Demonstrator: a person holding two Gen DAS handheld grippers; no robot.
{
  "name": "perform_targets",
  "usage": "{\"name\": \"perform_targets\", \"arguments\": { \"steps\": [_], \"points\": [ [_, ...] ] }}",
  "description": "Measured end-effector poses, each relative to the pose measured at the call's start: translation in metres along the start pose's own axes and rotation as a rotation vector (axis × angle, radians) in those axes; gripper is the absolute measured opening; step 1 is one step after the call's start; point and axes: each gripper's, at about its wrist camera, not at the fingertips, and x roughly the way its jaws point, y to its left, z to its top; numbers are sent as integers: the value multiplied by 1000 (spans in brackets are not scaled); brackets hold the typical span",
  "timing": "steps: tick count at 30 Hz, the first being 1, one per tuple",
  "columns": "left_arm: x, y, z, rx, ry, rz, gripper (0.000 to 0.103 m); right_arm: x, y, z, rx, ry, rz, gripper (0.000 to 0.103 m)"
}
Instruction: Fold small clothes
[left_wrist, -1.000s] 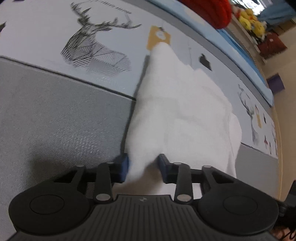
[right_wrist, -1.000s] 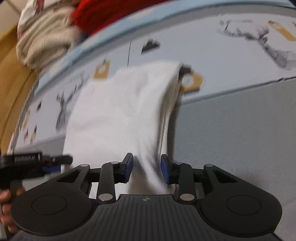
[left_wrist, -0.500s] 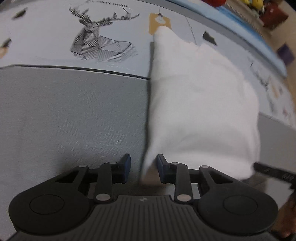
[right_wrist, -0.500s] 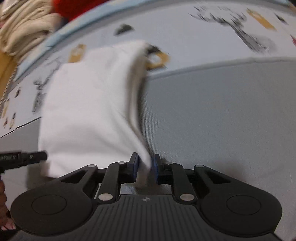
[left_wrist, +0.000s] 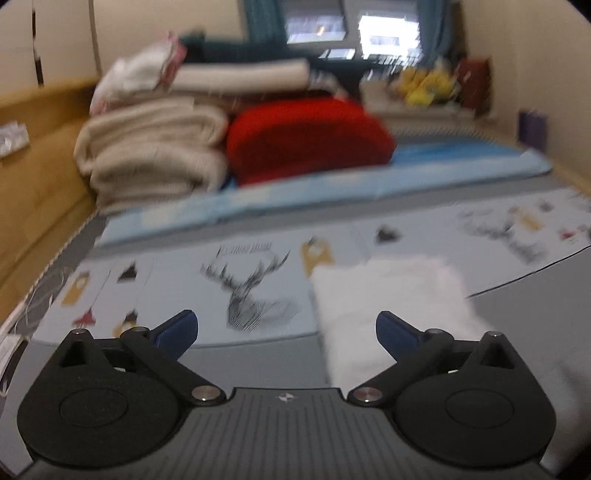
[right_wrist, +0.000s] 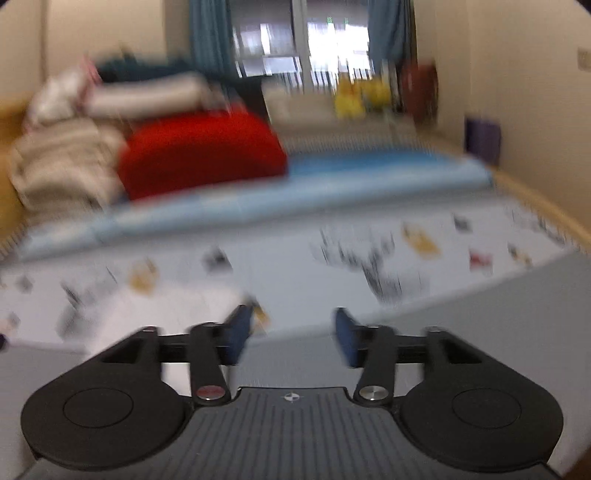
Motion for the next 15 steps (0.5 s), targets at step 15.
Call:
{"name": "perform_targets", "arguments": {
  "steps": [15],
  "points": [
    [-89,-35,-81,-105,-48,-75,103,-132,23,-65,-64,-82,123,75]
  ]
}}
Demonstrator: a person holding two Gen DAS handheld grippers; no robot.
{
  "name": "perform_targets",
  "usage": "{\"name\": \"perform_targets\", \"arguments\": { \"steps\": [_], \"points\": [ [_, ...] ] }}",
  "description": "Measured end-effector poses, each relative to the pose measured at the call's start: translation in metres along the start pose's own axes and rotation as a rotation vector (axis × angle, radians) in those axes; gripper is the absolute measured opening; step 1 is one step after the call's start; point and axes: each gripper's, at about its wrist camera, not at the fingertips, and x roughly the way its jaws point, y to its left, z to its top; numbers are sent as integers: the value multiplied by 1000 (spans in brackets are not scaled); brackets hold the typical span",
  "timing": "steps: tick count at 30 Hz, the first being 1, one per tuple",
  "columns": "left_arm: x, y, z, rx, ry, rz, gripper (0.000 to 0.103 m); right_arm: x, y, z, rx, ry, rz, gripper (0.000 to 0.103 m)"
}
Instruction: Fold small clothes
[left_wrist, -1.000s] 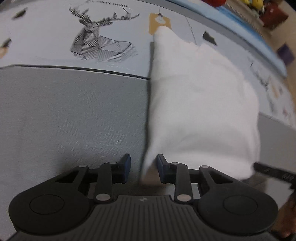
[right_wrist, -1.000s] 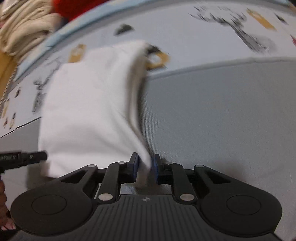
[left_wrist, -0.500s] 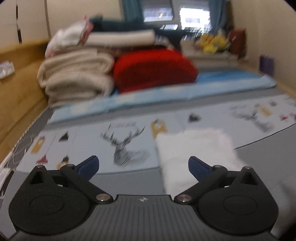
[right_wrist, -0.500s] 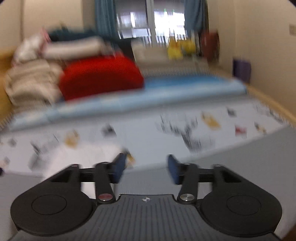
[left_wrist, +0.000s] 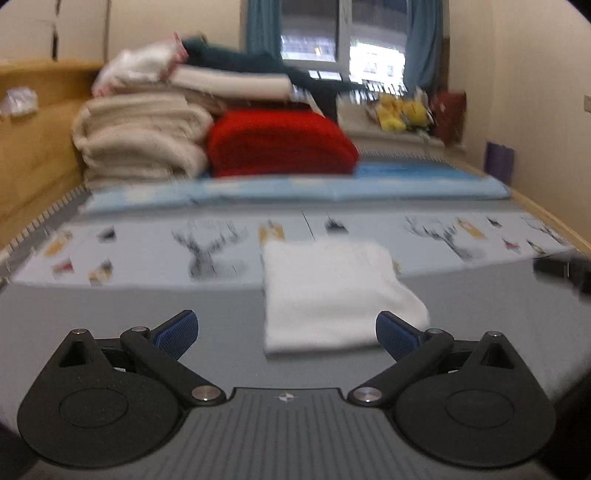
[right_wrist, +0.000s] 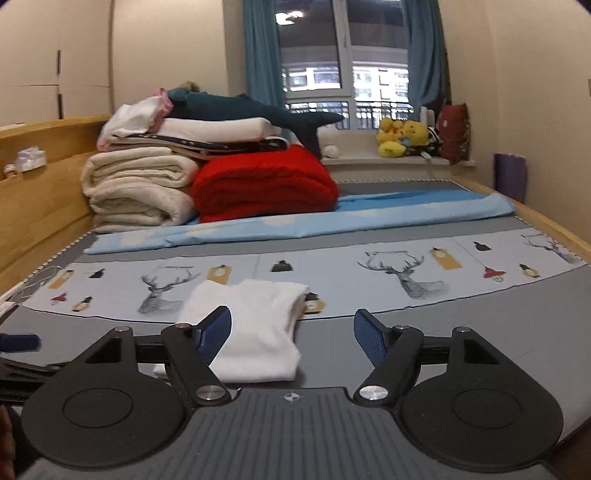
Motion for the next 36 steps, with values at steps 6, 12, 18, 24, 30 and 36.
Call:
{"name": "perform_targets", "arguments": {
  "steps": [6,12,18,24,30,36],
  "points": [
    [30,3,-1,-54,123,-21,103,25,7,-6,37,101,-21,75],
    [39,6,-2,-65,164,-19,103,41,11,-12,75,169,-23,75],
    [44,8,-4,-82,193,-13,103,48,20,-14,51,186,-24,75],
    [43,8,-4,-85,191,-11,103,49,24,-14,32,189,-17,77],
    [43,10,-3,-94,188,-8,103,47,28,-15,4,184,-10,79],
    [42,11,-2,-104,187,-10,103,47,30,-15,-8,179,-12,81]
  ]
}}
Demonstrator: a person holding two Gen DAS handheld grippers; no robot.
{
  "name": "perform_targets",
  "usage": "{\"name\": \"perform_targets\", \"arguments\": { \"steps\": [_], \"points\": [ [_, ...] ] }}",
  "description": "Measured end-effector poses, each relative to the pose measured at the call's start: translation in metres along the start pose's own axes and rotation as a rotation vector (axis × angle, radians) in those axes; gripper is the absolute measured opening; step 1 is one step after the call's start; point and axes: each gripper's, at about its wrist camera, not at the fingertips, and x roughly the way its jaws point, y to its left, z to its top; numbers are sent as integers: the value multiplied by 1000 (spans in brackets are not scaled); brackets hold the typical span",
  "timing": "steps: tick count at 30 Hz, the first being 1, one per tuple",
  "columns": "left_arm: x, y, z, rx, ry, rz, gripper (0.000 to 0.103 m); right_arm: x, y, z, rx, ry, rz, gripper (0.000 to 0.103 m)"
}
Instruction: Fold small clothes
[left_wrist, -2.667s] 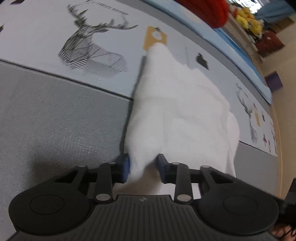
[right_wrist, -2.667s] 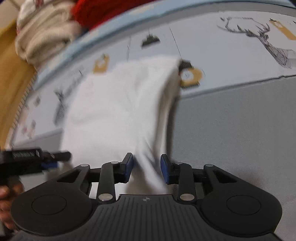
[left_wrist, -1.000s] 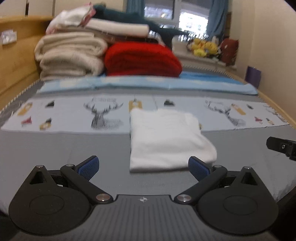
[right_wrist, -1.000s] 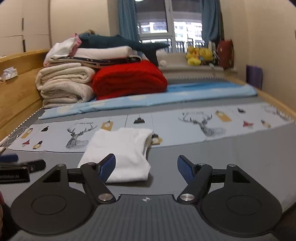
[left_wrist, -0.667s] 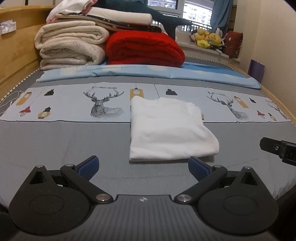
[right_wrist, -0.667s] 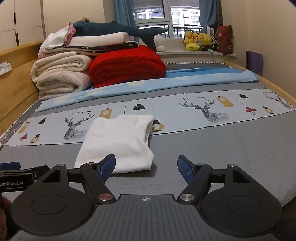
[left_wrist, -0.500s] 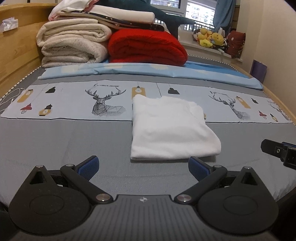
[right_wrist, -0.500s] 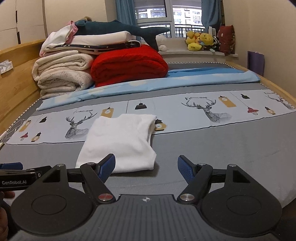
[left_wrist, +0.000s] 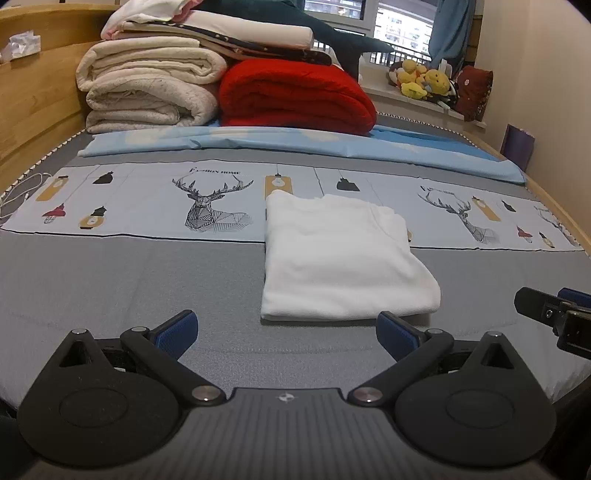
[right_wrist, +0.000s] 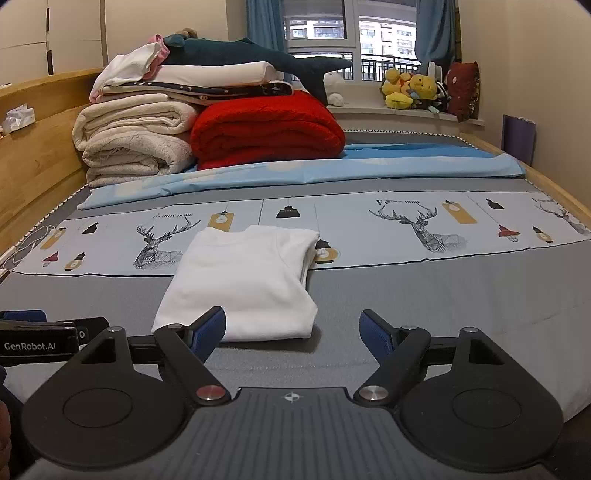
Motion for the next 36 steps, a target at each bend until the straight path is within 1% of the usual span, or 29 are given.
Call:
{"name": "perform_targets", "arguments": {
  "steps": [3,10,19,36],
  "points": [
    [0,1,0,-7,0,-1,103,0,1,0,-2,0,-4,82],
    [-1,2,1,-15,-3,-1,103,1,4,-2,-4,-9,-28,102],
    [0,2,1,-12,-3,0,103,7,5,-1,-13,24,-10,102],
    [0,0,0,-1,-5,-10,103,7,5,0,-14,27,-11,102]
  ]
}}
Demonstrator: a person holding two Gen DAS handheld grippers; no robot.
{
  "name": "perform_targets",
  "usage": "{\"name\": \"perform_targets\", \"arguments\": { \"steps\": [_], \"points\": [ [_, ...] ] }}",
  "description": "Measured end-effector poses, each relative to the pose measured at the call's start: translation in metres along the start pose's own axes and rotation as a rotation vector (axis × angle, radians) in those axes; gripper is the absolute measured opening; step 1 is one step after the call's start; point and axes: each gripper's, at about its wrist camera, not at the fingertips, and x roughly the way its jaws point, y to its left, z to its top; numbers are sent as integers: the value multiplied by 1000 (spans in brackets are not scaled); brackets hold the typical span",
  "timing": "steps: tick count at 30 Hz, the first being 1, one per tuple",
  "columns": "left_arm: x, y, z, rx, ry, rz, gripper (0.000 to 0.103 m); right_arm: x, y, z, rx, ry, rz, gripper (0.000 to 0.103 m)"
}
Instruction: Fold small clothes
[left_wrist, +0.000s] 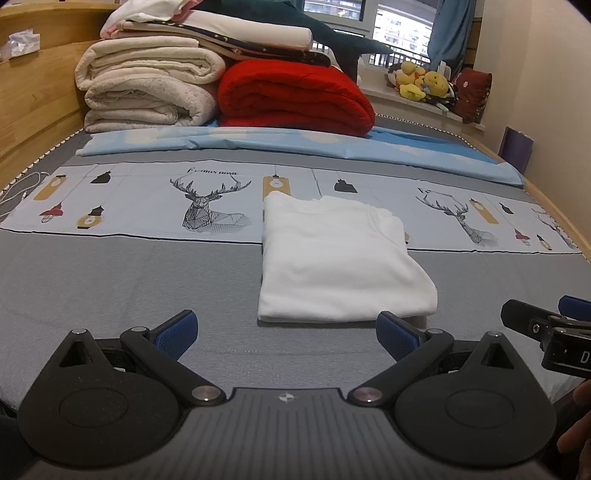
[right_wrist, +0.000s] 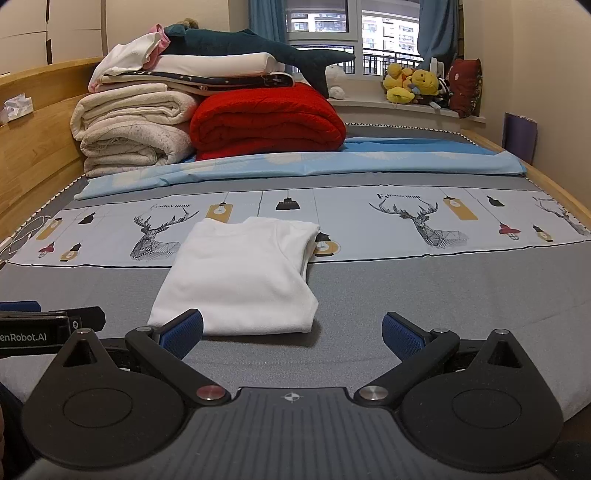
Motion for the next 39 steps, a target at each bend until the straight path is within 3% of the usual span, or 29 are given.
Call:
{"name": "perform_targets", "arguments": {
  "steps": [39],
  "points": [
    [1,1,-2,35,-3,-34,103,0,2,0,-5,4,-1,102]
  ]
}}
